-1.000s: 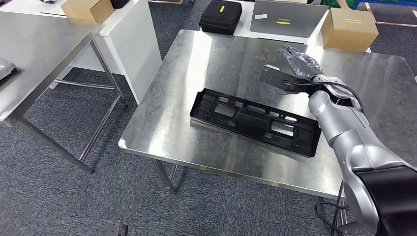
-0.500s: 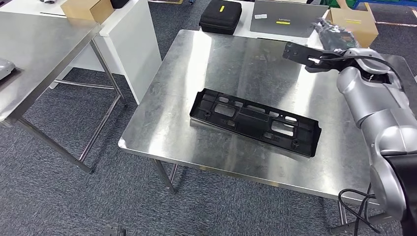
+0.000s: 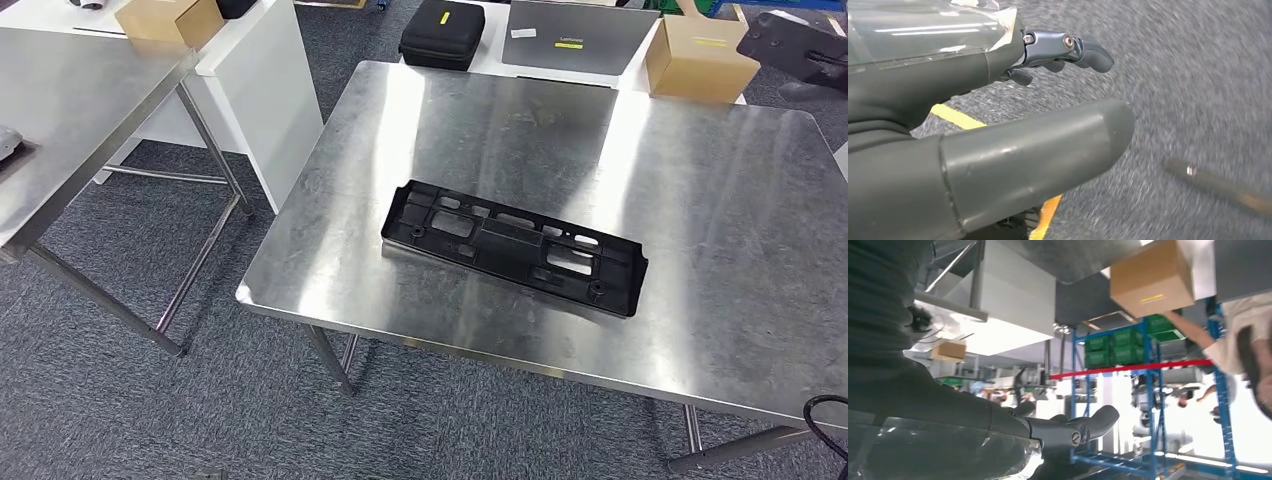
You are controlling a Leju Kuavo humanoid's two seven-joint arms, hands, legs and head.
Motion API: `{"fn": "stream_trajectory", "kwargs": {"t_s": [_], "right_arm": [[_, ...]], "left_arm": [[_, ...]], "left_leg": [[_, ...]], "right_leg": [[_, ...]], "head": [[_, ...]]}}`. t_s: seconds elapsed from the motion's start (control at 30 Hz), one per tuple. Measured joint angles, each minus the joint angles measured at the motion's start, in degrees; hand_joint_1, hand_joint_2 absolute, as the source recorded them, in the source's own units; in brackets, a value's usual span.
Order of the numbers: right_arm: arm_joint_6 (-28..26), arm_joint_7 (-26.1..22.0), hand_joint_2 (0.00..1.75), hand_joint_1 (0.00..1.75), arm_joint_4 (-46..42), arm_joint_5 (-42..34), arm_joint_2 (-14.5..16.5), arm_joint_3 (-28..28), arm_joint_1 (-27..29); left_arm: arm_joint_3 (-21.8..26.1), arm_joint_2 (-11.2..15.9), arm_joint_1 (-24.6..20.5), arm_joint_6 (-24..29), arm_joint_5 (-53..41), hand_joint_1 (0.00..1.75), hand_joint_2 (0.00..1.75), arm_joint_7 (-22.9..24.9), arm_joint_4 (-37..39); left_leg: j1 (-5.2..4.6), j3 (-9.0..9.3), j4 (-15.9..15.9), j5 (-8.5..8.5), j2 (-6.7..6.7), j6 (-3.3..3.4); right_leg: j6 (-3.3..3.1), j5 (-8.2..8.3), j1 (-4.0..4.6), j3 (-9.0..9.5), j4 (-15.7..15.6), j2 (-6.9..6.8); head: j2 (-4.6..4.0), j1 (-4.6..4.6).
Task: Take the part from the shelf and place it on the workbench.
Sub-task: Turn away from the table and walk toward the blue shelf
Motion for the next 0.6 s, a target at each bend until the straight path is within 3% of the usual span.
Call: {"fn": "stream_trajectory", "kwargs": {"t_s": [0.13, 0.6], "right_arm": [[-0.43, 1.30, 1.75, 0.00, 1.12, 0.18, 0.56, 0.33, -1.02], [-1.63, -1.08, 1.75, 0.00, 2.58, -3.37, -4.44, -0.32, -1.84]], "left_arm": [[1.71, 0.13, 0.82, -0.53, 0.67, 0.00, 0.00, -0.28, -0.02], [4.07, -0.76, 1.32, -1.66, 3.02, 0.00, 0.00, -0.35, -0.05]], "left_leg": [[0.01, 0.18, -0.02, 0.09, -0.09, -0.04], [-0.01, 0.15, -0.11, 0.07, -0.34, -0.05]], "right_leg": [[-0.03, 0.01, 0.08, 0.00, -0.01, -0.01], [0.01, -0.03, 0.06, 0.07, -0.03, -0.27]], "head": [[0.01, -0.02], [-0.01, -0.01]]}}
